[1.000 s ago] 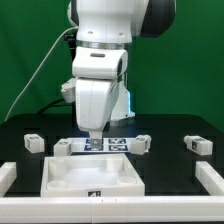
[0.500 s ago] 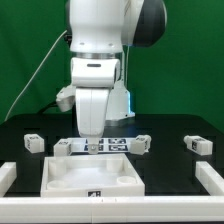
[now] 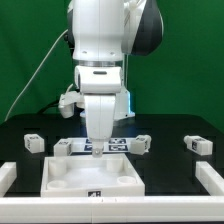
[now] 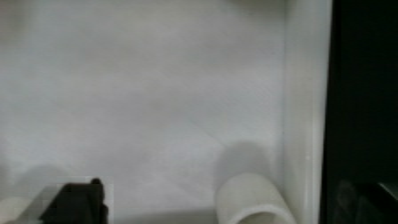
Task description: Assemble one leg
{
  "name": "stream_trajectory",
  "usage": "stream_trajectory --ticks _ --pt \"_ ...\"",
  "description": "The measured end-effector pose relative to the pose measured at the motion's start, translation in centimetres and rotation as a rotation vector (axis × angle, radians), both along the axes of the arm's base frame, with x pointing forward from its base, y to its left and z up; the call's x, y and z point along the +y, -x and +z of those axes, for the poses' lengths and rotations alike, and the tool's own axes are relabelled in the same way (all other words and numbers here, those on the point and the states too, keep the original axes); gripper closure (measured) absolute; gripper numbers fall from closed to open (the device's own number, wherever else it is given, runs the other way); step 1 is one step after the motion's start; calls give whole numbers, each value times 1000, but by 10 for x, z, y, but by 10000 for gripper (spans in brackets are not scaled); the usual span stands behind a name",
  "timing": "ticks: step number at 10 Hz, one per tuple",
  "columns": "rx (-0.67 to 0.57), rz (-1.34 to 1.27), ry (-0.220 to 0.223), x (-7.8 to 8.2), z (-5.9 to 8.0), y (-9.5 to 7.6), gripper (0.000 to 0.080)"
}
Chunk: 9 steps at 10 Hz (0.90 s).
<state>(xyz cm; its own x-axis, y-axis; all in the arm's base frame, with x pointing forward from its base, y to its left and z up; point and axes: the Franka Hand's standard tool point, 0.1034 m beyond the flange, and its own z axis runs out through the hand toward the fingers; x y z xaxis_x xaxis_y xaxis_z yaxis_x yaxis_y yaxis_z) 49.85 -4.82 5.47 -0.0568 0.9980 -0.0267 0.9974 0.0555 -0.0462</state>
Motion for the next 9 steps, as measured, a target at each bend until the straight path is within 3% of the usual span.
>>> stream_trajectory --ticks 2,5,7,9 --pt "2 -1 0 0 -1 1 150" --pt "19 -1 -35 -17 -24 32 150" --pt "31 -17 -44 -21 -40 42 150" --pt "39 -21 -46 -23 -48 46 150"
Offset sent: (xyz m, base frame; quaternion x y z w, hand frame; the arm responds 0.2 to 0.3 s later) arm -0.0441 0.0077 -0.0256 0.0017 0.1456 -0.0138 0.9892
